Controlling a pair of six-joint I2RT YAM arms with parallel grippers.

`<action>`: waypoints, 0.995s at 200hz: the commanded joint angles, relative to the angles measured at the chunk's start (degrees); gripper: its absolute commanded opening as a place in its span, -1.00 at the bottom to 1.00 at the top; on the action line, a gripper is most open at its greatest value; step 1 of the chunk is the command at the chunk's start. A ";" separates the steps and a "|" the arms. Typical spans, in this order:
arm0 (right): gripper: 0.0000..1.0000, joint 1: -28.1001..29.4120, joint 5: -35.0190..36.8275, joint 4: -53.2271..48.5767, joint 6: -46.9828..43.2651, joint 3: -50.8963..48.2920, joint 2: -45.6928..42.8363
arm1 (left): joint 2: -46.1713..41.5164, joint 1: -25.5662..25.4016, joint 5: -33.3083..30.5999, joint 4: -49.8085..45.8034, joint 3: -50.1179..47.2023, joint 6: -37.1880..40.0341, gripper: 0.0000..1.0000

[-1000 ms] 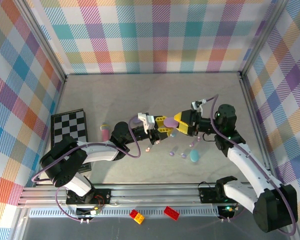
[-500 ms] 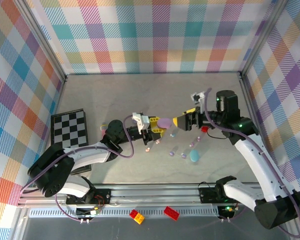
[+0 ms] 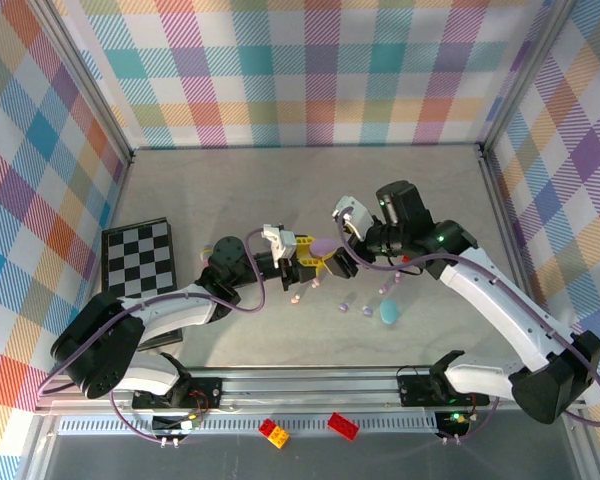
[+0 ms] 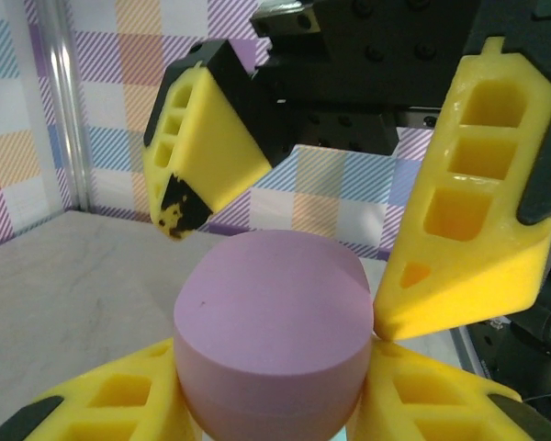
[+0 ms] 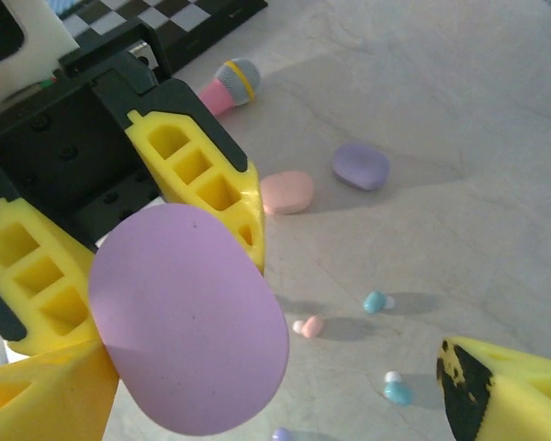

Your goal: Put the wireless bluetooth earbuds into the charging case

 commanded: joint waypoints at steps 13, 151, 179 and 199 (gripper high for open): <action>0.75 0.37 3.88 1.69 -3.96 1.89 0.27 | -1.97 0.14 2.25 1.97 -0.59 -0.50 -0.24; 0.79 0.29 7.63 11.01 2.12 -0.11 -2.87 | -1.09 0.31 2.77 2.20 -0.94 -0.72 -0.24; 0.82 0.29 7.50 10.40 2.62 -0.17 -3.12 | -0.51 0.44 2.93 2.96 -0.90 -1.60 -0.24; 0.86 0.20 6.92 10.66 3.16 -1.52 -4.96 | -0.17 0.81 2.90 4.13 -1.18 -2.30 -0.24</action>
